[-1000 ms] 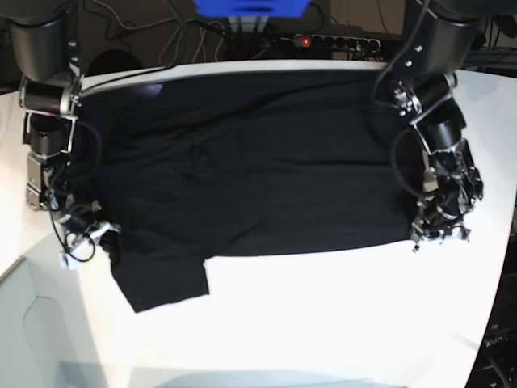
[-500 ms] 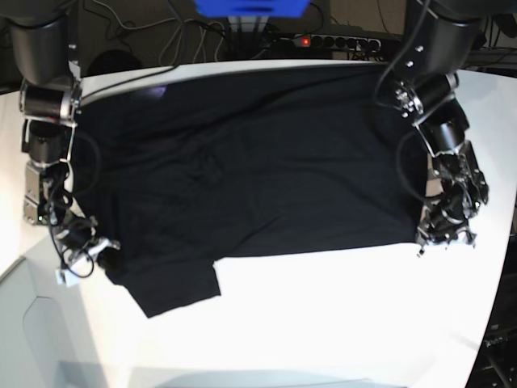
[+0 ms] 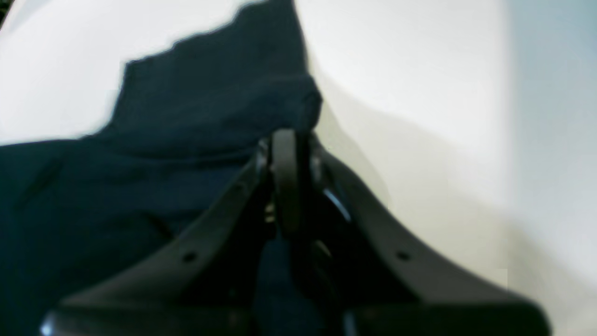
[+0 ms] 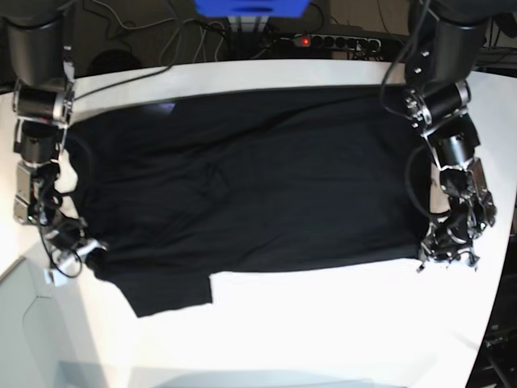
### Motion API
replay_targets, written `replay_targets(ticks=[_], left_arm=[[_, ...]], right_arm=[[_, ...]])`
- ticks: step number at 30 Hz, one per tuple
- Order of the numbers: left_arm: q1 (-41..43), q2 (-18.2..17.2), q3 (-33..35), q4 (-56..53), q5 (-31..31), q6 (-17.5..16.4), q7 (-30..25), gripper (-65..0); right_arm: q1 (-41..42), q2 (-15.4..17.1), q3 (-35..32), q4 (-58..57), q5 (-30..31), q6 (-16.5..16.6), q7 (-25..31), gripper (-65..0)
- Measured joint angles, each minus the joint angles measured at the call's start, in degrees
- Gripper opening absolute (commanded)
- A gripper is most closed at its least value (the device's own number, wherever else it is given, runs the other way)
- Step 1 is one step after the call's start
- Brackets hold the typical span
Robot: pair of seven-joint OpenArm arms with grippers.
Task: Fold the T-shirt properly
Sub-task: 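Grasp the shirt's side edges near the hem with both grippers, then lift the hem with both grippers and fold it over onto the collar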
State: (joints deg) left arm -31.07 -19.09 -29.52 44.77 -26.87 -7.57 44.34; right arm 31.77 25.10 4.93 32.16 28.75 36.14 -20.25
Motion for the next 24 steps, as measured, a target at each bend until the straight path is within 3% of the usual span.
replay_targets(ticks=[6, 12, 24], left_arm=[[8.9, 0.2, 0.5, 15.9, -0.4, -0.5, 1.1, -65.0], [14.4, 0.7, 0.7, 24.7, -0.8, -0.8, 1.1, -65.0], [21.3, 0.2, 0.3, 30.2, -0.7, -0.7, 0.5, -65.0]], right_arm=[[-3.1, 1.0, 7.4, 0.0, 0.1, 0.0, -0.6, -65.0], [-4.4, 1.8, 7.8, 1.7, 0.0, 0.1, -0.9, -65.0], [-17.6, -1.2, 15.1, 34.8, 0.1, 0.2, -15.0, -65.0]])
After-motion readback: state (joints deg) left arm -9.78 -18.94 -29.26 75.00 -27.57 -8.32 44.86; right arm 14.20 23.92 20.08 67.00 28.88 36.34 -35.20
